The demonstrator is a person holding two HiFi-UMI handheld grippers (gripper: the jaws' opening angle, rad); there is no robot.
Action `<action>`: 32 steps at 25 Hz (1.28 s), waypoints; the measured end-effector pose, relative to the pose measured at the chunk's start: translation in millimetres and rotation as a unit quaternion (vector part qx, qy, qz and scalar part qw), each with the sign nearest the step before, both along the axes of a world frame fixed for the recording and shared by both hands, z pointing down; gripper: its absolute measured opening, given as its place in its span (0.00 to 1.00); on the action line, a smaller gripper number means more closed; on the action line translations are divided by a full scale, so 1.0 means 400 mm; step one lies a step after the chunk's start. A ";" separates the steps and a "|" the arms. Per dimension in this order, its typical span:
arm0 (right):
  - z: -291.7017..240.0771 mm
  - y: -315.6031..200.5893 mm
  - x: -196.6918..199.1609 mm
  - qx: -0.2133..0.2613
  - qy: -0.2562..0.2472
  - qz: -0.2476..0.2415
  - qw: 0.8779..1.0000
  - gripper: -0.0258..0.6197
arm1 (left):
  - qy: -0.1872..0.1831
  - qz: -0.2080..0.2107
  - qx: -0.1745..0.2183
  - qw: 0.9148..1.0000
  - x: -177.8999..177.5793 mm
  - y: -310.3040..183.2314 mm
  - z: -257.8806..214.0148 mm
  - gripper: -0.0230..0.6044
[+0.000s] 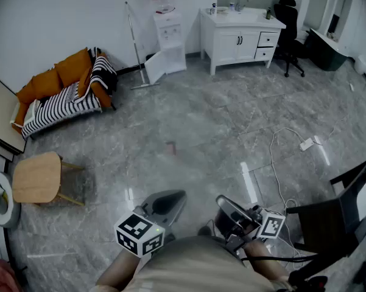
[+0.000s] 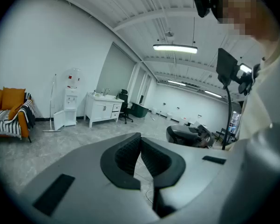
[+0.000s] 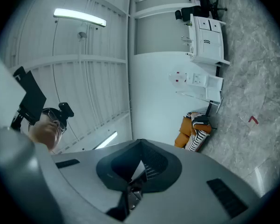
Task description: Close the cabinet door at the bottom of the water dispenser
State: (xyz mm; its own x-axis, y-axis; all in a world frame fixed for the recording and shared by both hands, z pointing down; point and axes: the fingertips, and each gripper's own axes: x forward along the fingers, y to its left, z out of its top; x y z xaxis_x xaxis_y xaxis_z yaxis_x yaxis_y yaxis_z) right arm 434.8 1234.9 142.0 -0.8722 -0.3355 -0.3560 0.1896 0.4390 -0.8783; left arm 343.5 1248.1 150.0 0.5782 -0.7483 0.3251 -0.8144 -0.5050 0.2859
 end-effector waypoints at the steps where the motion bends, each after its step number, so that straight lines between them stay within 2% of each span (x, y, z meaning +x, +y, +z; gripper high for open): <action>1: 0.000 -0.004 0.001 -0.001 -0.002 0.000 1.000 0.06 | -0.001 0.002 0.001 1.000 0.004 -0.008 -0.003 0.02; 5: -0.004 -0.020 0.009 -0.004 -0.011 -0.003 1.000 0.06 | -0.006 0.005 -0.001 1.000 0.021 -0.031 -0.007 0.02; 11: -0.017 -0.052 0.025 0.012 -0.004 -0.011 1.000 0.06 | -0.007 -0.015 0.003 1.000 0.033 -0.052 -0.018 0.02; 13: -0.038 -0.066 0.025 0.047 0.009 -0.011 0.999 0.06 | -0.009 -0.019 0.004 1.000 0.039 -0.061 -0.023 0.02; 15: -0.062 -0.068 0.019 0.125 0.055 -0.018 0.991 0.06 | -0.012 -0.020 0.006 1.000 0.047 -0.069 -0.028 0.02; 16: -0.070 -0.063 0.010 0.183 0.095 -0.024 0.978 0.06 | -0.015 -0.022 0.008 1.000 0.048 -0.073 -0.032 0.02; 17: -0.073 -0.056 -0.001 0.249 0.143 -0.031 0.957 0.06 | -0.019 -0.024 0.012 0.999 0.046 -0.077 -0.036 0.02; 19: -0.060 -0.047 -0.023 0.367 0.237 -0.040 0.899 0.06 | -0.030 -0.032 0.020 0.999 0.040 -0.085 -0.040 0.02; 20: -0.051 -0.048 -0.032 0.406 0.269 -0.041 0.873 0.06 | -0.035 -0.036 0.023 0.998 0.037 -0.090 -0.041 0.02; 21: -0.046 -0.050 -0.040 0.431 0.288 -0.042 0.854 0.06 | -0.039 -0.039 0.025 0.998 0.032 -0.095 -0.040 0.02; 22: -0.046 -0.052 -0.048 0.445 0.296 -0.041 0.845 0.06 | -0.041 -0.041 0.027 0.998 0.027 -0.098 -0.041 0.02; 24: -0.058 -0.055 -0.061 0.451 0.294 -0.033 0.842 0.06 | -0.043 -0.043 0.032 0.998 0.013 -0.101 -0.047 0.02; 28: -0.097 -0.061 -0.098 0.445 0.278 -0.017 0.851 0.06 | -0.043 -0.047 0.042 0.997 -0.042 -0.117 -0.060 0.02; 30: -0.112 -0.064 -0.121 0.435 0.268 -0.013 0.860 0.06 | -0.036 -0.044 0.043 0.997 -0.073 -0.135 -0.056 0.02; 32: -0.122 -0.076 -0.143 0.412 0.255 -0.007 0.875 0.06 | -0.027 -0.037 0.047 0.998 -0.100 -0.155 -0.052 0.02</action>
State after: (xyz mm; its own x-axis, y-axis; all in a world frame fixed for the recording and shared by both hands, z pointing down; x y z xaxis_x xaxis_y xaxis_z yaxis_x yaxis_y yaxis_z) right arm 377.7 1204.7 93.4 -0.9899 -0.1373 -0.0348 -0.1253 0.9635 -0.2367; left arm 303.4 1186.0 129.3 0.5032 -0.8176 0.2799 -0.8637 -0.4651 0.1943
